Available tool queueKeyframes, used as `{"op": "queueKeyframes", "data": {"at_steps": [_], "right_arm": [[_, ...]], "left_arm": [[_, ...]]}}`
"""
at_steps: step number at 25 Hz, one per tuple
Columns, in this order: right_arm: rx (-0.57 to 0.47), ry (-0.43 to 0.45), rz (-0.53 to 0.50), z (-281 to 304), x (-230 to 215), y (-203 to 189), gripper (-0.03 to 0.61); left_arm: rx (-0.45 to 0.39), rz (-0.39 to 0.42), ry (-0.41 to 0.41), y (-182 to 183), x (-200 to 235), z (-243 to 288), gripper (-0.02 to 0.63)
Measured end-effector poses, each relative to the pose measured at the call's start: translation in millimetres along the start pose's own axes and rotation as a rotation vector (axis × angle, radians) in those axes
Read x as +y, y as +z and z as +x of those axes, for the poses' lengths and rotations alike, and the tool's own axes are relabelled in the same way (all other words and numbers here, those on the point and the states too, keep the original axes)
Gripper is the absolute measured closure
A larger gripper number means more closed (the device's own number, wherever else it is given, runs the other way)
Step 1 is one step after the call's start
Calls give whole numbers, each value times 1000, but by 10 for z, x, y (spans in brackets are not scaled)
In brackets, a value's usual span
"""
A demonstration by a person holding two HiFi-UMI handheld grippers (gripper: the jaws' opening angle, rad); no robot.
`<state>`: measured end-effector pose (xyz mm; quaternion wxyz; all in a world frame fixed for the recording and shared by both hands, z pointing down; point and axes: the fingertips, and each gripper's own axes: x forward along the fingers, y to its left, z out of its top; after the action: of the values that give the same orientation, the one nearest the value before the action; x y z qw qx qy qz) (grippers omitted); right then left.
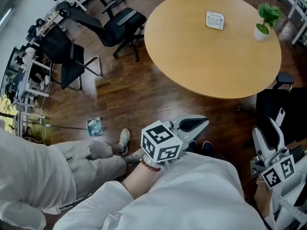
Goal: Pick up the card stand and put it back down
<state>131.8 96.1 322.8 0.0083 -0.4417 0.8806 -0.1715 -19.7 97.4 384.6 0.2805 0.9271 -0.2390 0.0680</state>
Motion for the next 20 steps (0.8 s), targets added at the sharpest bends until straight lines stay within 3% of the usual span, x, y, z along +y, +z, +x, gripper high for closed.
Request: {"op": "queueKeyframes", "data": {"at_steps": [8,13,20], "right_arm": [[-33,-4,-11,-409,-39,183,378],[-46,29,-67,-373,104,225,389],[-46,45,-66,-244,177,231,393]], "left_arm": [[-31,33,21,123,-353,139,614],[12,141,-26,65,-582,135,613],[5,143,-63,78,-691,236,614]]}}
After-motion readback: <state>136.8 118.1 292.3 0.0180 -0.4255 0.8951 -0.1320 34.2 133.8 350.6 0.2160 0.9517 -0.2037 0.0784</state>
